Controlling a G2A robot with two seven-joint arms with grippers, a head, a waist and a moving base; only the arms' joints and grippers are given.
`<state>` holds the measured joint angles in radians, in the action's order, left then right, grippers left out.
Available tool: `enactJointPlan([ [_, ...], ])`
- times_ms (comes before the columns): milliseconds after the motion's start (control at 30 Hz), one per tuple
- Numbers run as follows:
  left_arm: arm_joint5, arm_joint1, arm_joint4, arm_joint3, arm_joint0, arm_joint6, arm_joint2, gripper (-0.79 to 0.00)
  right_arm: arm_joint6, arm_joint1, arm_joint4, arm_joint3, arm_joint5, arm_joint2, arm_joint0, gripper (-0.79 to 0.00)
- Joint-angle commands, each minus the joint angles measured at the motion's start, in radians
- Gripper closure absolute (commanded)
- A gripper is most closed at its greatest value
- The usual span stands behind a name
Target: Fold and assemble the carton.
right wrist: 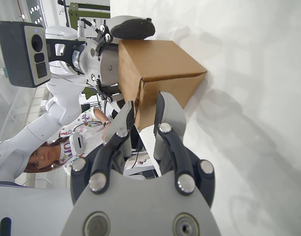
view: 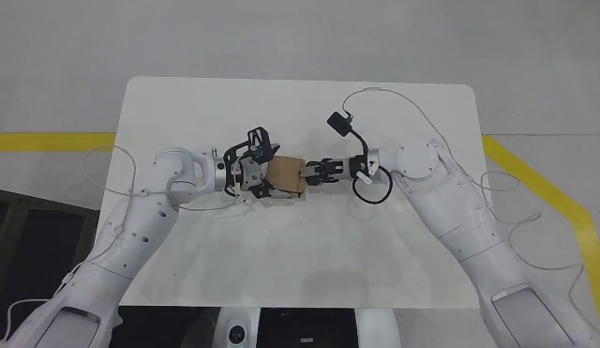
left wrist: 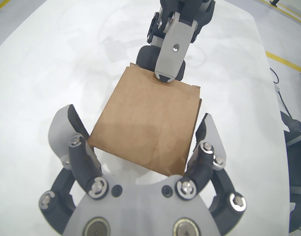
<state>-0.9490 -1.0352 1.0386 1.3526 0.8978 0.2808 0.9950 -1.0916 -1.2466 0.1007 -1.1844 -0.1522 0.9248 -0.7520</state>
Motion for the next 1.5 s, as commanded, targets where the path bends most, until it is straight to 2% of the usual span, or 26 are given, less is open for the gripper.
enactJointPlan([
  [0,0.0,0.0,0.0,0.0,0.0,0.0,0.0,-0.785,0.004,0.006,0.006,-0.015,-0.005,0.017,-0.016,-0.169],
  [167,-0.001,-0.001,0.003,0.0,0.001,0.0,-0.004,-0.785,0.014,0.019,0.012,-0.042,-0.012,0.053,-0.054,-0.111],
  [233,-0.001,-0.001,0.005,-0.001,0.0,0.0,-0.005,-0.785,0.015,0.022,0.009,-0.048,-0.005,0.061,-0.064,-0.062],
  [267,-0.003,-0.001,0.004,-0.001,0.0,0.0,-0.006,-0.785,0.014,0.024,0.007,-0.05,0.0,0.064,-0.069,0.0],
  [667,-0.004,-0.002,0.003,0.0,-0.002,-0.001,-0.008,-0.785,-0.035,0.017,0.006,-0.047,0.047,0.012,-0.065,0.0],
  [1233,0.001,-0.004,0.002,0.003,-0.004,0.004,-0.014,-0.785,-0.038,-0.013,0.033,0.031,0.015,-0.058,0.003,0.0],
  [1467,-0.012,0.0,-0.026,0.01,0.002,0.005,0.001,-0.785,-0.022,-0.012,0.048,0.037,-0.01,-0.043,0.002,0.0],
])
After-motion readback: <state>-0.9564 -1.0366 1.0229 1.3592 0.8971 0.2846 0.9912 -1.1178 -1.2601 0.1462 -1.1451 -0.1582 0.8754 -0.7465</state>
